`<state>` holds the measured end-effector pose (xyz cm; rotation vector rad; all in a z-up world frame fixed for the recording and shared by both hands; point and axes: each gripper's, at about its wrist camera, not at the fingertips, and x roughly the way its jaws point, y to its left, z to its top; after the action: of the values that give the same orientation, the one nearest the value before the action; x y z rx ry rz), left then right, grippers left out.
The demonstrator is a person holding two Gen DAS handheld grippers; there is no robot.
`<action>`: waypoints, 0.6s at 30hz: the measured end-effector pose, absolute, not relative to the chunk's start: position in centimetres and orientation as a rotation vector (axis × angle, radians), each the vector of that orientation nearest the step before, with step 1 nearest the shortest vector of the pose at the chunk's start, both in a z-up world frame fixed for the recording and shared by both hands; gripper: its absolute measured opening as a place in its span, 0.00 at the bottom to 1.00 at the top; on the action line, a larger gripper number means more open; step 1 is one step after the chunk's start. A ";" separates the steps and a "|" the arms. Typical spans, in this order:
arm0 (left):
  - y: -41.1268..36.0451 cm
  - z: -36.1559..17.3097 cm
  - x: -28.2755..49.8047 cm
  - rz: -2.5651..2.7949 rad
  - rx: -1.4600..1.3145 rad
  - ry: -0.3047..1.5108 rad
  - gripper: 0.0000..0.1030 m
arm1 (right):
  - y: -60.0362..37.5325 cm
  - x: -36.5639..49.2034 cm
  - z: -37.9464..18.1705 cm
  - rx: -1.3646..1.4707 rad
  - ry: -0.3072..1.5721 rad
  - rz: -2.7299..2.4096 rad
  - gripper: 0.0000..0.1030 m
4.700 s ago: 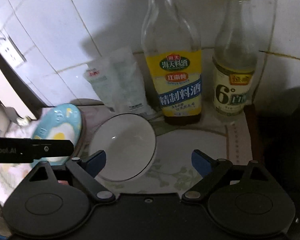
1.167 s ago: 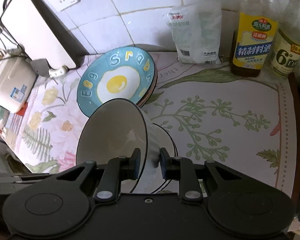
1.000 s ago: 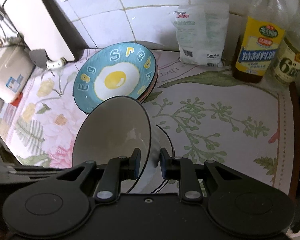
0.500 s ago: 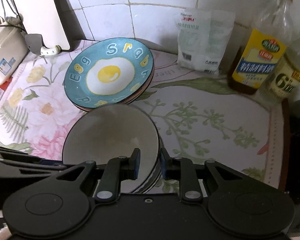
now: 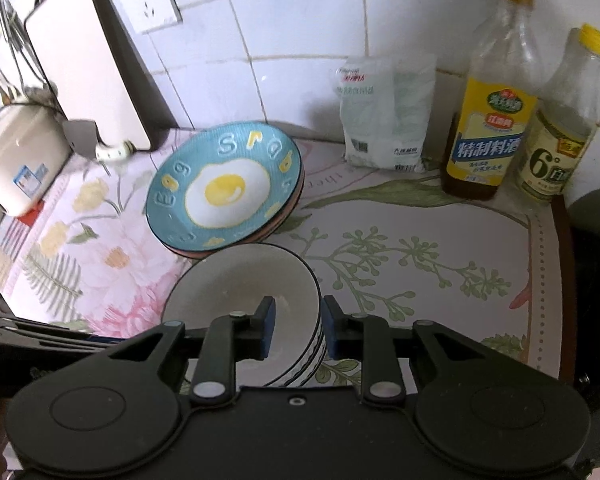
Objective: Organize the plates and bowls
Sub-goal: 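Lower the bowl into the nested bowls and open the right gripper, then move the left and right grippers to the rim of the bowl stack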
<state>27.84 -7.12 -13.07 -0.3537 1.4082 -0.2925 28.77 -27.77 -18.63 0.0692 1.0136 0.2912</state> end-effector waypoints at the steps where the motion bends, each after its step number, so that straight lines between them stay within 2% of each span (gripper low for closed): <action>1: -6.9 -12.8 27.6 -0.295 -0.359 1.406 0.22 | -27.9 28.4 -18.4 0.072 1.003 0.291 0.30; 9: -4.5 -10.7 25.1 -0.335 -0.409 1.361 0.24 | -27.6 24.3 -16.5 0.132 0.917 0.290 0.34; 14: -3.8 -9.0 22.6 -0.364 -0.377 1.326 0.24 | -25.7 20.4 -15.6 -0.019 0.814 0.220 0.37; 18: -3.1 -7.7 20.7 -0.398 -0.354 1.300 0.24 | -25.5 18.5 -15.2 0.012 0.794 0.231 0.37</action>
<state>20.74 -3.13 -7.69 -0.3541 1.3001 -0.3976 18.50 -25.55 -15.20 0.0120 0.7944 0.2311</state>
